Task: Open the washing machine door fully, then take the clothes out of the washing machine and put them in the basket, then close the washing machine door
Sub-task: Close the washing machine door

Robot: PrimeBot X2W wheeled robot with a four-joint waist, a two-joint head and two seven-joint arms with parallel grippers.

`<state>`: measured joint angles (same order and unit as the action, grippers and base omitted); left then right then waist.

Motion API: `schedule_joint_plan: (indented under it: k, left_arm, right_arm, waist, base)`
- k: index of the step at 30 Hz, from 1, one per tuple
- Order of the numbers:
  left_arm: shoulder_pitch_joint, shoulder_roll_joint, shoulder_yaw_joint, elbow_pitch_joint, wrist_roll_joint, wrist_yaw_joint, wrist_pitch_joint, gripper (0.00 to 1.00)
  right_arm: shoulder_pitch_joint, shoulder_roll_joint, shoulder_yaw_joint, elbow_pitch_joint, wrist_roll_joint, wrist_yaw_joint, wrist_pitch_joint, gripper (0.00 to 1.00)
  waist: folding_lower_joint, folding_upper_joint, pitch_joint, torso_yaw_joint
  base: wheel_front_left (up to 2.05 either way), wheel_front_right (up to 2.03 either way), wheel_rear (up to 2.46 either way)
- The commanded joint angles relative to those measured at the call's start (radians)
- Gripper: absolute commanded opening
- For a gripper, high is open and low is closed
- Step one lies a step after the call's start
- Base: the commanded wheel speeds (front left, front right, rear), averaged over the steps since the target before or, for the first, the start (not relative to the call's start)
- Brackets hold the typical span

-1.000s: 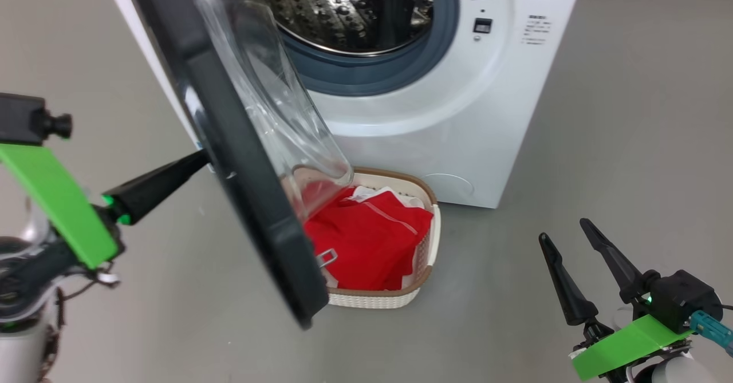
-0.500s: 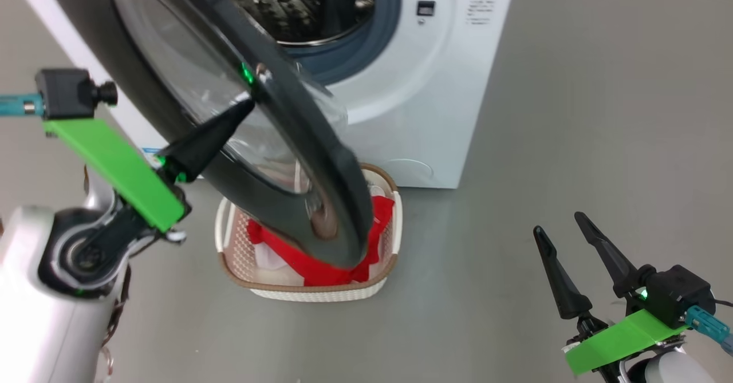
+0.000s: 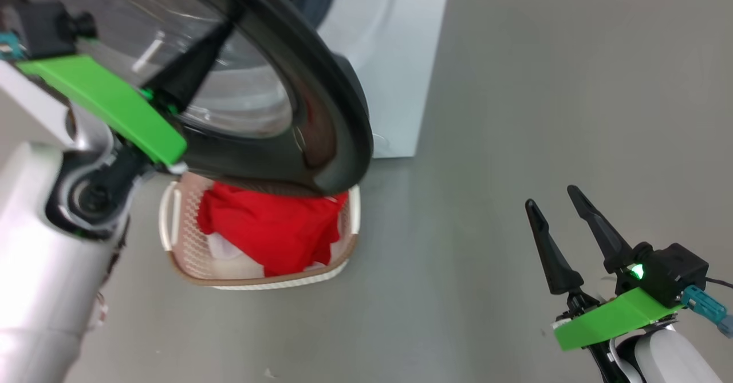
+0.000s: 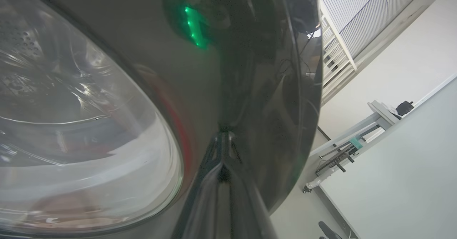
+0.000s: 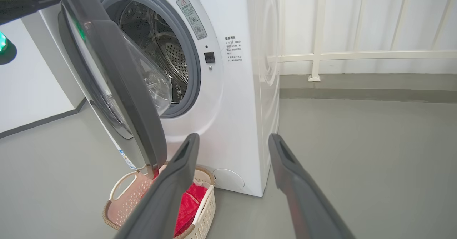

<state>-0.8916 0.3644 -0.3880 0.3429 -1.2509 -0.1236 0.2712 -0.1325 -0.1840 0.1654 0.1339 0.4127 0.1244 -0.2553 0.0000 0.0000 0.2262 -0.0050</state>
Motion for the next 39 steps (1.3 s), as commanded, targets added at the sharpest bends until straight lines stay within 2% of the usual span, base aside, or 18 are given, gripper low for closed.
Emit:
schedule_joint_plan:
  k: [1,13,21,28,36,37,39]
  left_arm:
    - [-0.064,0.054,0.026,-0.001,-0.004,-0.007,-0.025,0.0]
    - [-0.198,0.145,-0.028,0.133,-0.045,-0.007,-0.165,0.0]
    - [-0.258,0.174,-0.061,0.207,-0.056,-0.007,-0.237,0.0]
    - [-0.274,0.194,-0.113,0.242,-0.091,-0.007,-0.247,0.0]
    - [-0.237,0.2,-0.16,0.215,-0.146,-0.007,-0.269,0.0]
    - [-0.229,0.201,-0.166,0.209,-0.151,-0.007,-0.274,0.02]
    - [-0.208,0.201,-0.178,0.193,-0.163,-0.007,-0.287,0.17]
  right_arm:
    - [-0.028,-0.002,0.011,-0.027,-0.004,0.006,-0.006,1.0]
    - [-0.066,0.036,0.005,-0.031,-0.004,0.006,-0.006,1.0]
    - [-0.073,0.049,0.004,-0.03,-0.002,0.006,-0.006,1.0]
    - [-0.075,0.057,-0.005,-0.03,-0.005,0.006,-0.006,1.0]
    - [-0.07,0.045,-0.009,-0.027,-0.008,0.006,-0.006,1.0]
    - [-0.07,0.043,-0.009,-0.026,-0.008,0.006,-0.006,1.0]
    - [-0.068,0.038,-0.011,-0.025,-0.009,0.006,-0.006,1.0]
  waist:
    - [0.0,0.0,0.043,-0.049]
    - [0.0,0.0,0.103,-0.173]
    - [0.0,0.0,0.117,-0.218]
    - [0.0,0.0,0.116,-0.222]
    - [0.0,0.0,0.09,-0.179]
    - [0.0,0.0,0.086,-0.173]
    - [0.0,0.0,0.077,-0.16]
  base:
    - [0.0,0.0,0.0]
    - [0.0,0.0,0.0]
    - [0.0,0.0,0.0]
    - [0.0,0.0,0.0]
    - [0.0,0.0,0.0]
    - [0.0,0.0,0.0]
    - [0.0,0.0,0.0]
